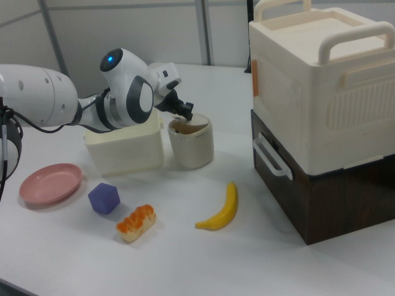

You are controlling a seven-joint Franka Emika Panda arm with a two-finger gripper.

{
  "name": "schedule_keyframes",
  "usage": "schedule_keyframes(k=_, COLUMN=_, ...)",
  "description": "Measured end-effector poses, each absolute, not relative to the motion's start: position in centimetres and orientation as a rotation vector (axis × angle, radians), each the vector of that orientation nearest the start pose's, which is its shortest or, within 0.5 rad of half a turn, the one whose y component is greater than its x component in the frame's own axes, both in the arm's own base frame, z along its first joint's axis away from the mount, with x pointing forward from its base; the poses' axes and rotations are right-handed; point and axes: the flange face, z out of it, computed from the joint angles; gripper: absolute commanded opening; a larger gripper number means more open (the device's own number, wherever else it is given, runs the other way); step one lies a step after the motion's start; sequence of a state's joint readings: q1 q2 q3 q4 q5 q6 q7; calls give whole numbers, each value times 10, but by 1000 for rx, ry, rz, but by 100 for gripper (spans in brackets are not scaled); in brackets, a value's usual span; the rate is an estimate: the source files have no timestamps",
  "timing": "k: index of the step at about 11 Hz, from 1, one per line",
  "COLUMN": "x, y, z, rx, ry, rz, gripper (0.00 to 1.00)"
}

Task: Close the trash can
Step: 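Lower the gripper and push the flip lid down toward the can rim, then press the lid flat onto the trash can with the gripper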

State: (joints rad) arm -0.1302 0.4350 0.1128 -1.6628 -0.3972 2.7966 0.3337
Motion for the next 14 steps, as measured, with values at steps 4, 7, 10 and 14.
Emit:
schedule_keyframes(k=4, x=708, y=-1, z=414, rx=-3080, ry=16, rz=-1091, gripper=0)
schedule_keyframes(k=7, x=707, y=1, z=412, rx=-3096, ry=-24, rz=-1097, gripper=0)
schedule_keyframes(k=10, x=707, y=3, z=412, rx=-3099, ry=-39, rz=-1098, gripper=0)
schedule_keyframes(k=14, x=705, y=28, z=411, rx=-3083, ry=-79, rz=-1093, gripper=0)
